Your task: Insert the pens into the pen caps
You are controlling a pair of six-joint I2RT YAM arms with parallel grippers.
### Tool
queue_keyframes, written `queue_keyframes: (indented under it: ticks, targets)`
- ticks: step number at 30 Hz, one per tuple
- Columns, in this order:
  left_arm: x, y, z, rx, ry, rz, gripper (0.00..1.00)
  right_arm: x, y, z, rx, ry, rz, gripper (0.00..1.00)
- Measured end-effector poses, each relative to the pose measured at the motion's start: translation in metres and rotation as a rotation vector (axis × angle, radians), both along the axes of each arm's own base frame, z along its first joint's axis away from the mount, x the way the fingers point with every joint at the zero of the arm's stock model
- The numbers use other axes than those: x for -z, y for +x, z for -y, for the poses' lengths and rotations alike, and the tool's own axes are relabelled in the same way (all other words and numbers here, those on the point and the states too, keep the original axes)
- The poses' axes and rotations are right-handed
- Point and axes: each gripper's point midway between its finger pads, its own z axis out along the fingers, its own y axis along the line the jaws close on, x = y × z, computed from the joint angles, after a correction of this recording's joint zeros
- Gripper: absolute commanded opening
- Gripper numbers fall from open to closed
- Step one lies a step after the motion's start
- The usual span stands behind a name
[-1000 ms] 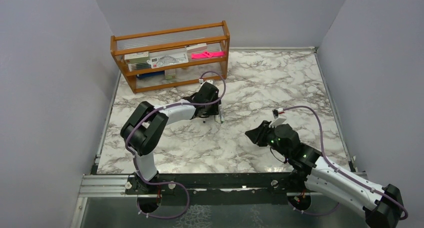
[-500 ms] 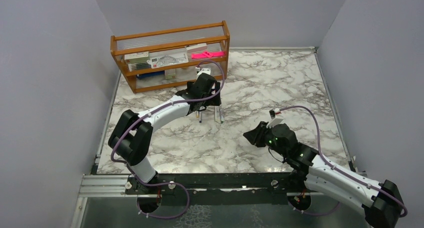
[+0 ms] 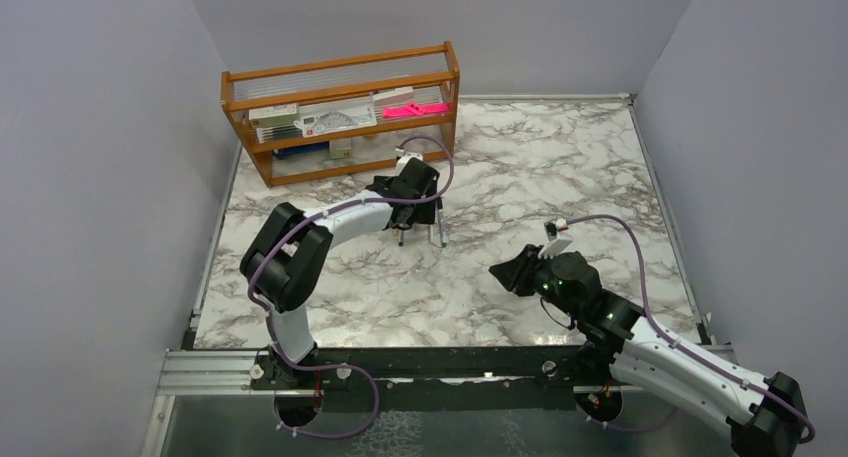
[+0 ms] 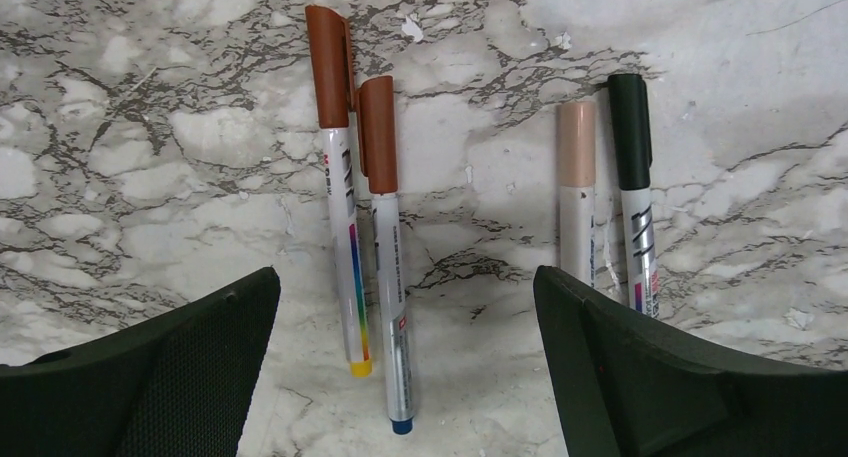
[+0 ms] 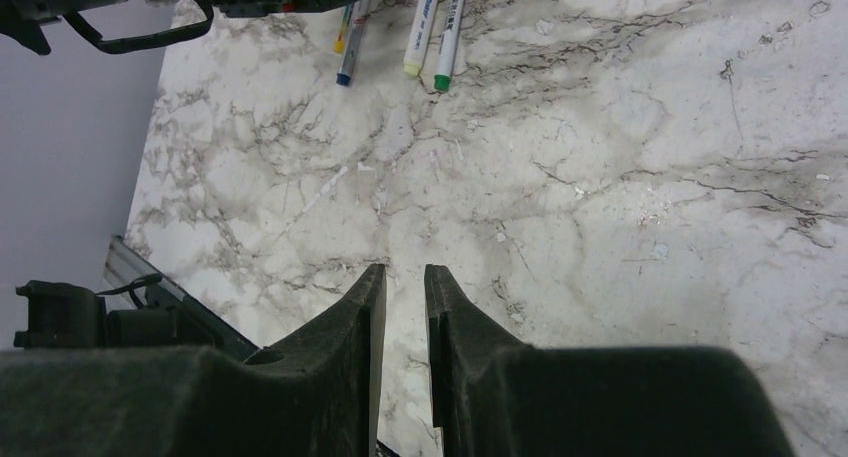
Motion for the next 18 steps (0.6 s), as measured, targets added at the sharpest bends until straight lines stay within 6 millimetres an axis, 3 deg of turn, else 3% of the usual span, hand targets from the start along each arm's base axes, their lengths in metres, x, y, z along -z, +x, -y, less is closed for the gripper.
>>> queue_keyframes:
  ticks: [8, 18]
  targets:
    - [0.026, -0.003, 0.003, 0.013, 0.014, -0.052, 0.99, 0.009, -0.003, 0.004, 0.005, -0.032, -0.028, 0.20]
    - [0.026, -0.003, 0.028, 0.065, -0.101, -0.067, 0.99, 0.010, -0.003, 0.005, 0.007, -0.035, -0.028, 0.20]
